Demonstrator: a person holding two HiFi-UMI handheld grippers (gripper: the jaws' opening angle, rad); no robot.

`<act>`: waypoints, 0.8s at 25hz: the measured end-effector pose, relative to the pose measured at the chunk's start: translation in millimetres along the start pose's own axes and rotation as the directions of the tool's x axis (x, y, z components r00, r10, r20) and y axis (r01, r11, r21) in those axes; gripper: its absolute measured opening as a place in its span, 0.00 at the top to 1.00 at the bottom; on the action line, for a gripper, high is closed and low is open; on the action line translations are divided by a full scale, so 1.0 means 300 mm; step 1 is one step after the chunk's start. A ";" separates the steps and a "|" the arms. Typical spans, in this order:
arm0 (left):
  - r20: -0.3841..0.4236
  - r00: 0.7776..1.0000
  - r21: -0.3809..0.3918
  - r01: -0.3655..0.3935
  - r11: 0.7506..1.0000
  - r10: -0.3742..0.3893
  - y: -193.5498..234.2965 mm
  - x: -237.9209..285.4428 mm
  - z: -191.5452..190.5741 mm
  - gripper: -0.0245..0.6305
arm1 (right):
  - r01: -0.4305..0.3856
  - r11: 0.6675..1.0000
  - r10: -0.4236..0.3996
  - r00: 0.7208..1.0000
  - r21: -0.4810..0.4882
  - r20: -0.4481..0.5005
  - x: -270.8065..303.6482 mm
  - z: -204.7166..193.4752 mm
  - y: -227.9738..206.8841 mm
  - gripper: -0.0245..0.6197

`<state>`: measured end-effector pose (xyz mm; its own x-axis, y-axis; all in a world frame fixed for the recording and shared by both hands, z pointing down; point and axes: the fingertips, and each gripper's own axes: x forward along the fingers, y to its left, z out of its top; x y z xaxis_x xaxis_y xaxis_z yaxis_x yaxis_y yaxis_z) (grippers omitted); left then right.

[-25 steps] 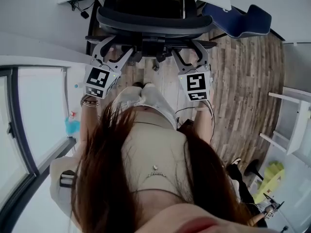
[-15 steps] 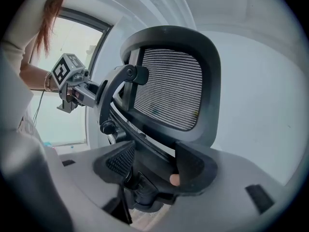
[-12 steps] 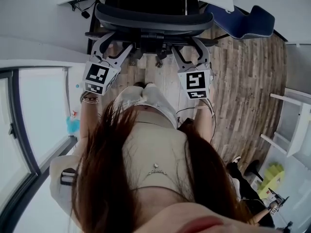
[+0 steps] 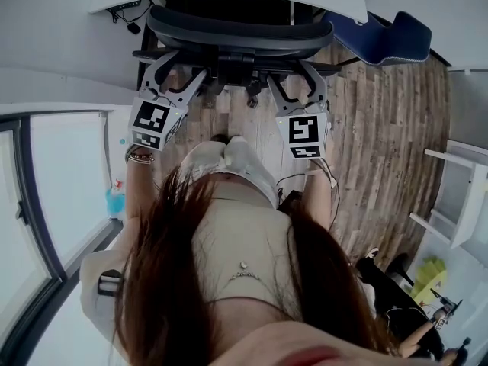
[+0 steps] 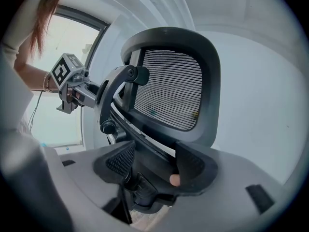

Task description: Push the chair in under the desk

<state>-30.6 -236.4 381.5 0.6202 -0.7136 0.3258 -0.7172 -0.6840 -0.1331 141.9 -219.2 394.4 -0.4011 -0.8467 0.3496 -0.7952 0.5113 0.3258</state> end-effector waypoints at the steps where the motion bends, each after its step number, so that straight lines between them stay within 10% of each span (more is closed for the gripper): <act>1: 0.002 1.000 0.000 -0.001 1.000 0.001 0.007 0.004 0.003 0.60 | 0.002 1.000 -0.002 1.000 0.000 0.000 0.005 0.003 -0.002 0.55; 20: 0.008 1.000 -0.007 -0.013 1.000 0.013 0.101 0.108 0.019 0.60 | 0.005 1.000 -0.005 1.000 -0.002 0.001 0.126 0.016 -0.077 0.55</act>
<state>-30.6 -281.1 382.6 0.6133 -0.7236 0.3166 -0.7274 -0.6737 -0.1307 142.9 -263.6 395.8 -0.3978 -0.8492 0.3474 -0.7963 0.5076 0.3290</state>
